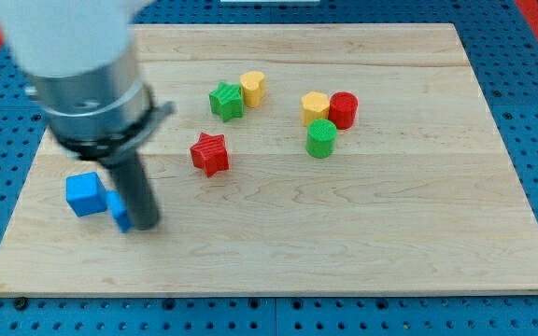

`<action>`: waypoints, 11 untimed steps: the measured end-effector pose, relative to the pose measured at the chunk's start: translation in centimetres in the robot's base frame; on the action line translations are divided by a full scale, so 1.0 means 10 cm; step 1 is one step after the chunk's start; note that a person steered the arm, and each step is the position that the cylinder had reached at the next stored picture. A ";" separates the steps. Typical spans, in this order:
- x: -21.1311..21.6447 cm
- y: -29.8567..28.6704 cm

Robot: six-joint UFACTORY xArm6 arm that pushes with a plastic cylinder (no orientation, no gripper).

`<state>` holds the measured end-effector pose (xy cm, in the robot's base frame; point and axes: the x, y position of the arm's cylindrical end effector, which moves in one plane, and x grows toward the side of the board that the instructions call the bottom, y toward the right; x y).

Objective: Move the yellow hexagon above the blue triangle

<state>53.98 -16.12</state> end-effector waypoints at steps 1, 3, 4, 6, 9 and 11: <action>-0.19 -0.30; -0.64 1.32; -0.50 1.80; -1.58 3.04; -1.96 1.30; -1.65 1.10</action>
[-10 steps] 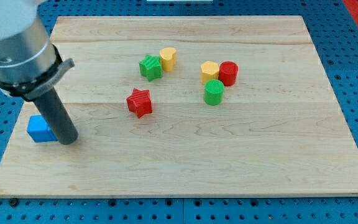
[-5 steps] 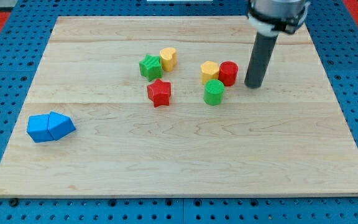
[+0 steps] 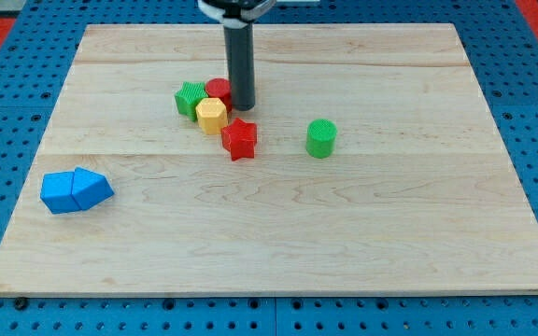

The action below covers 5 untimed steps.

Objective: Move the yellow hexagon above the blue triangle

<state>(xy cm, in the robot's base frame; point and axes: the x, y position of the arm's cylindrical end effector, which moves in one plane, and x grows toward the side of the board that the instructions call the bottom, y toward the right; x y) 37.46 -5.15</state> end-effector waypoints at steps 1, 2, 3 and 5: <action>0.23 -0.67; 0.24 -1.16; 0.42 -1.46; 0.26 -0.53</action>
